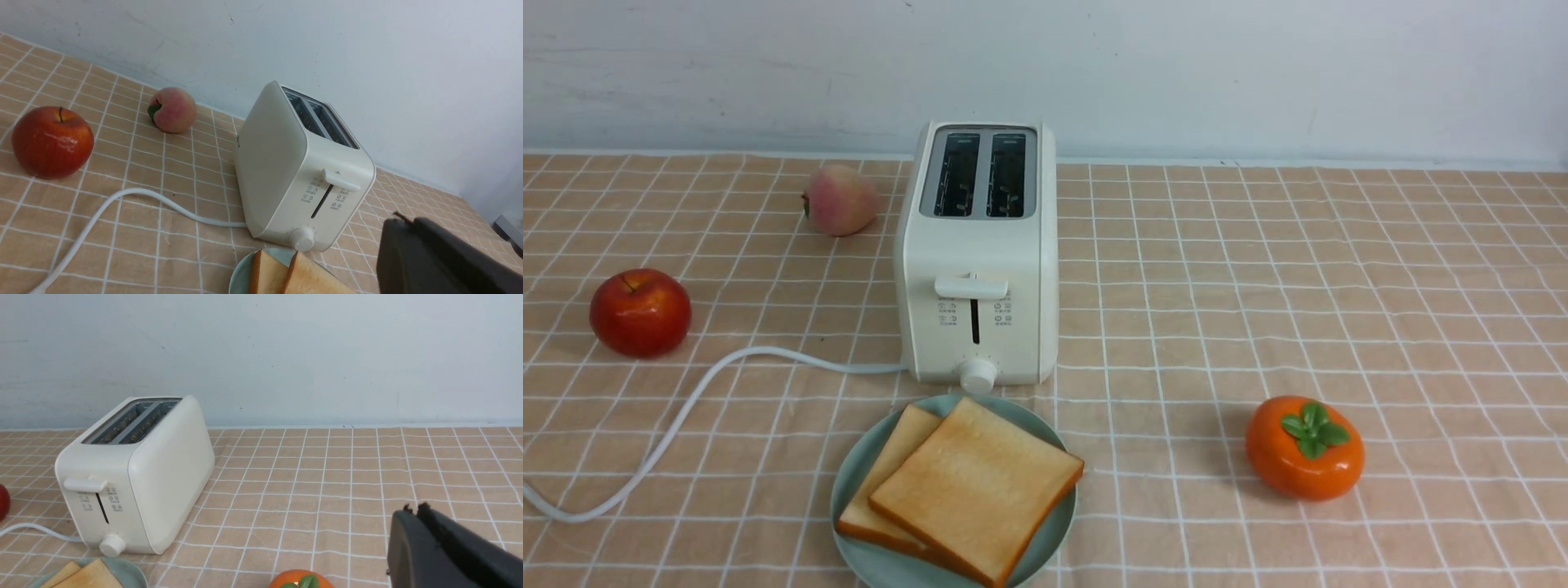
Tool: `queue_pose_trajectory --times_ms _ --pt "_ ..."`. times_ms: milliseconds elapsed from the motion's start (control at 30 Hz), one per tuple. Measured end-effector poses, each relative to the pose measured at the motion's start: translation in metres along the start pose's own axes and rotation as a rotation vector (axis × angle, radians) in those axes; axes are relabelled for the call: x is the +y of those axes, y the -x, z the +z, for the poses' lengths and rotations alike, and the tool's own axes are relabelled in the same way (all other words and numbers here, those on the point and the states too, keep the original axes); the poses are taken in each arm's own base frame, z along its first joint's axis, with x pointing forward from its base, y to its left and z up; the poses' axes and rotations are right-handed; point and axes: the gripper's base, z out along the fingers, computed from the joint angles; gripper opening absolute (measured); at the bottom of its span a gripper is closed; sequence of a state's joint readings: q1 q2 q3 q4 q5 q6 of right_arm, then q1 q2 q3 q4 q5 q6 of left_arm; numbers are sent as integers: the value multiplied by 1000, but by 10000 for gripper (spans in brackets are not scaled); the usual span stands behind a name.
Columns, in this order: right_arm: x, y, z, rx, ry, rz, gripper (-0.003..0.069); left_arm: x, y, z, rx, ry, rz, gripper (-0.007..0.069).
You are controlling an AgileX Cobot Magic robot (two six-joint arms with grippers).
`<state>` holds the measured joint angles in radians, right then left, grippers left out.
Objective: Take toasted bread from bread machine on light coffee tablecloth place on plate.
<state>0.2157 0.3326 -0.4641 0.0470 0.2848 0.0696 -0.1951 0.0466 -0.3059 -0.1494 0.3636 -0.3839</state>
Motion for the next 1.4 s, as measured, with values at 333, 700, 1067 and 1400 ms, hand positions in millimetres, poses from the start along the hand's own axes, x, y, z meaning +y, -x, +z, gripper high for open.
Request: queue_pose_trajectory --times_ms 333,700,1067,1400 --pt "0 1 0 -6 0 0 21 0 0 0 0 0 0 2" --pt "0 1 0 -6 0 -2 36 4 -5 2 6 18 35 17" --pt "0 1 0 -6 0 -2 53 55 -78 14 168 200 148 26" --pt "0 1 0 -6 0 -3 71 66 -88 14 186 300 136 36"
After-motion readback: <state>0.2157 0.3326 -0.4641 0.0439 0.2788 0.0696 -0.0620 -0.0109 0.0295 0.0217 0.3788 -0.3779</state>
